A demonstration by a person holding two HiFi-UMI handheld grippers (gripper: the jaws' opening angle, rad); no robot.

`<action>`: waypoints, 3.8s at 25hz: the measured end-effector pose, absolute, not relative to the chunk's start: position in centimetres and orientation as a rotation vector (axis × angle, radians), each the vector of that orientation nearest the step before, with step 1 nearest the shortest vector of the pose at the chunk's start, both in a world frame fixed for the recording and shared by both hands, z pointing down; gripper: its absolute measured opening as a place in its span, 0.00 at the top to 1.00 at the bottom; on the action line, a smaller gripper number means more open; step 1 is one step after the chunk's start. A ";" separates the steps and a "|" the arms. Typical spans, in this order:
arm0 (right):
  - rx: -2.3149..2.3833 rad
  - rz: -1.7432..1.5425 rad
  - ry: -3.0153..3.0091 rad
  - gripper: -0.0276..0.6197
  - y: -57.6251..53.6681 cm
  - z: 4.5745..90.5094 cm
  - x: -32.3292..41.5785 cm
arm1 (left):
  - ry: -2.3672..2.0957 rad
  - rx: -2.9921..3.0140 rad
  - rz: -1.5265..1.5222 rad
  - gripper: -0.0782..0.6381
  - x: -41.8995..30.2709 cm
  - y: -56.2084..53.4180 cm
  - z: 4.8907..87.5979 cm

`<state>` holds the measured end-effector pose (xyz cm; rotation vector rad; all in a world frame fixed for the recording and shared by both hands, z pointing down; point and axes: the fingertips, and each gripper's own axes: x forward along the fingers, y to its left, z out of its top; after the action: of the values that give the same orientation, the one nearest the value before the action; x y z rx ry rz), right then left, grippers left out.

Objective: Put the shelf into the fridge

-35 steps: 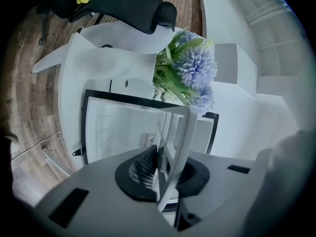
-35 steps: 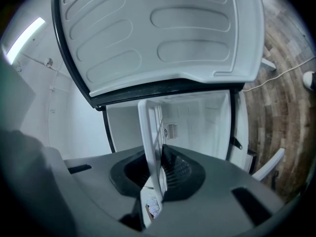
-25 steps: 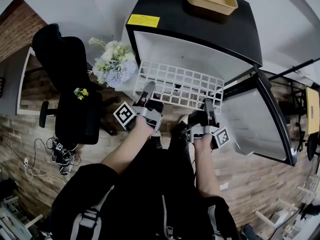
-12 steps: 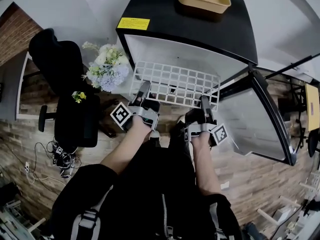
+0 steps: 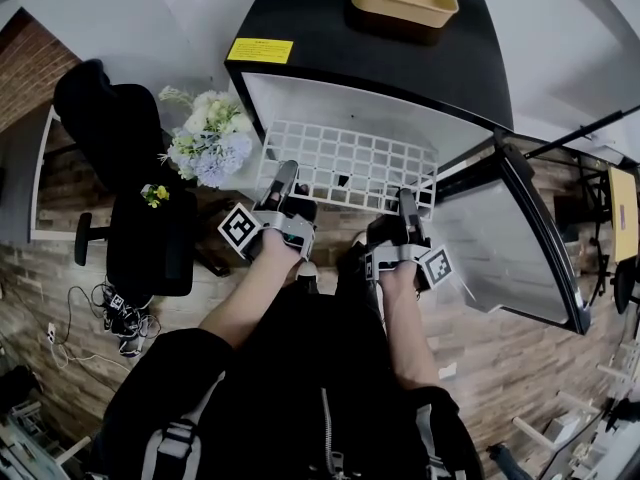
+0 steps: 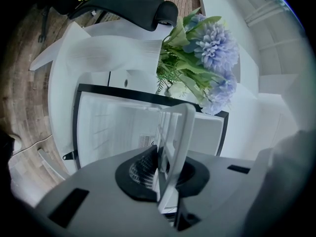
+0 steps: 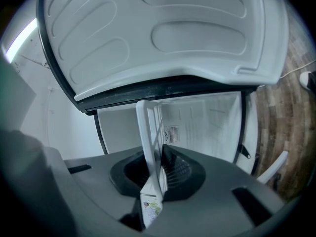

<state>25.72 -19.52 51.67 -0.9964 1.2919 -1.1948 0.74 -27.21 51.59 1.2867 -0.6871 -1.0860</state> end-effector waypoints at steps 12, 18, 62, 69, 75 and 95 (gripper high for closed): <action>-1.029 -1.191 1.275 0.89 -21.7 52.0 26.5 | -0.703 1.292 -1.091 0.83 1.4 -29.5 51.7; -1.041 -1.193 1.274 0.89 -22.5 52.1 26.8 | -0.720 1.303 -1.091 0.83 1.6 -30.4 51.8; -1.191 -1.140 1.500 0.86 -22.3 51.8 25.9 | -0.803 1.513 -0.989 0.83 2.4 -29.6 51.2; -1.206 -1.134 1.534 0.90 -21.6 51.7 24.9 | -0.801 1.529 -0.961 0.83 2.5 -28.4 51.2; -1.198 -1.142 1.515 0.90 -21.6 52.0 24.9 | -0.783 1.499 -0.977 0.83 2.5 -28.4 51.3; -1.187 -1.113 1.513 0.89 -24.7 50.9 25.6 | -0.803 1.514 -1.029 0.83 3.2 -31.3 50.2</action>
<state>25.65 -24.66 50.87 -1.1869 1.5127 -1.1130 3.17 -31.25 50.19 1.5141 -0.8026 -1.0293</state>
